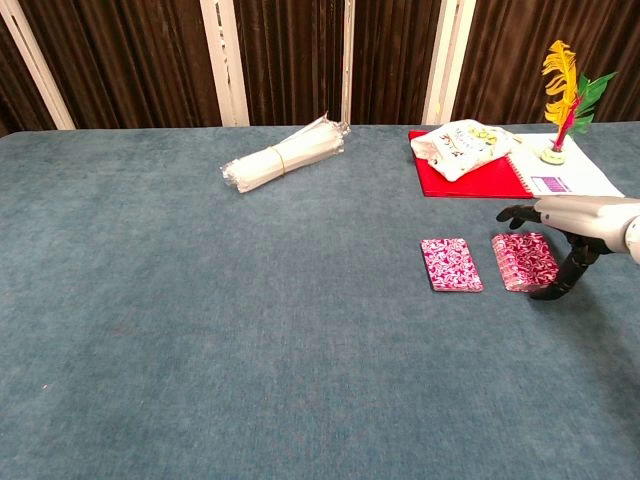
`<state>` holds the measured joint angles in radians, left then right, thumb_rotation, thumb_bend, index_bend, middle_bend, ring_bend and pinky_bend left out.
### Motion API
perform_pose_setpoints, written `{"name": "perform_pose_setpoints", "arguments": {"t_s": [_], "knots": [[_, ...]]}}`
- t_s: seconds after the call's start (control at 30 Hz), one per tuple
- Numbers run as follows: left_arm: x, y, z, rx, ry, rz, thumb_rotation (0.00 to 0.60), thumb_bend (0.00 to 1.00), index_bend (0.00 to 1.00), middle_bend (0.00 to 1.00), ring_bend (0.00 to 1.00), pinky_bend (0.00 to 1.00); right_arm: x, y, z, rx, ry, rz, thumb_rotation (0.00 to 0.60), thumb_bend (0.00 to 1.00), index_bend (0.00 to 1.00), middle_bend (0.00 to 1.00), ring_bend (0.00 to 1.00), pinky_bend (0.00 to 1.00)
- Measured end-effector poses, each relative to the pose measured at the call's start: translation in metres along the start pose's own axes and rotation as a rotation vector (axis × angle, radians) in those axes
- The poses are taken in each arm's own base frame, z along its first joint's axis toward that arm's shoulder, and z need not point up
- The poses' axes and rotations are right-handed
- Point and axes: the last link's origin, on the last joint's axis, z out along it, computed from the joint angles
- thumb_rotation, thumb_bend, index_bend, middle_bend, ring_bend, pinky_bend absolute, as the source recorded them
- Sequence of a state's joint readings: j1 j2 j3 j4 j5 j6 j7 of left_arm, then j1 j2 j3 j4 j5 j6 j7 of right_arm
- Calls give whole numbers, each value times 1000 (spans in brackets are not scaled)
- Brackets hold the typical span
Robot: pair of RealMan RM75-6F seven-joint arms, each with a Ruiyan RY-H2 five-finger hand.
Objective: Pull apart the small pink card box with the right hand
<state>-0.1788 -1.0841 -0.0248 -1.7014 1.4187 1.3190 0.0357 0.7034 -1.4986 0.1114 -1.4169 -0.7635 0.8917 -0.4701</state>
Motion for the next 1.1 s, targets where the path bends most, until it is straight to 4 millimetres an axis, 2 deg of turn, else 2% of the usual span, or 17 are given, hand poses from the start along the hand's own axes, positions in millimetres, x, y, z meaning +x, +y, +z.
{"name": "perform_pose_setpoints", "arguments": {"t_s": [0.13, 0.23, 0.3, 0.47, 0.6, 0.83, 1.1], "knots": [[0, 0, 0, 1, -4, -3, 600, 0, 0, 0, 0, 0, 0, 0, 2, -7, -6, -2, 600, 249, 87, 125, 20, 0], [0, 0, 0, 4, -6, -6, 600, 0, 0, 0, 0, 0, 2, 0, 3, -10, -2, -1, 600, 249, 243, 236, 72, 0], [0, 0, 0, 4, -7, -8, 600, 0, 0, 0, 0, 0, 3, 0, 3, -11, 7, 5, 600, 249, 362, 350, 128, 0], [0, 0, 0, 4, -8, -10, 600, 0, 0, 0, 0, 0, 5, -1, 3, -7, 32, 15, 600, 249, 505, 471, 214, 0], [0, 0, 0, 3, -9, -12, 600, 0, 0, 0, 0, 0, 5, -2, 2, 0, 48, 33, 600, 248, 547, 506, 247, 0], [0, 1, -1, 0, -7, -15, 600, 0, 0, 0, 0, 0, 11, -10, -7, 45, 84, 52, 600, 249, 548, 507, 247, 0], [0, 2, -1, -3, -3, -14, 600, 0, 0, 0, 0, 0, 22, -45, -32, 180, 119, 49, 600, 249, 548, 507, 247, 0]]}}
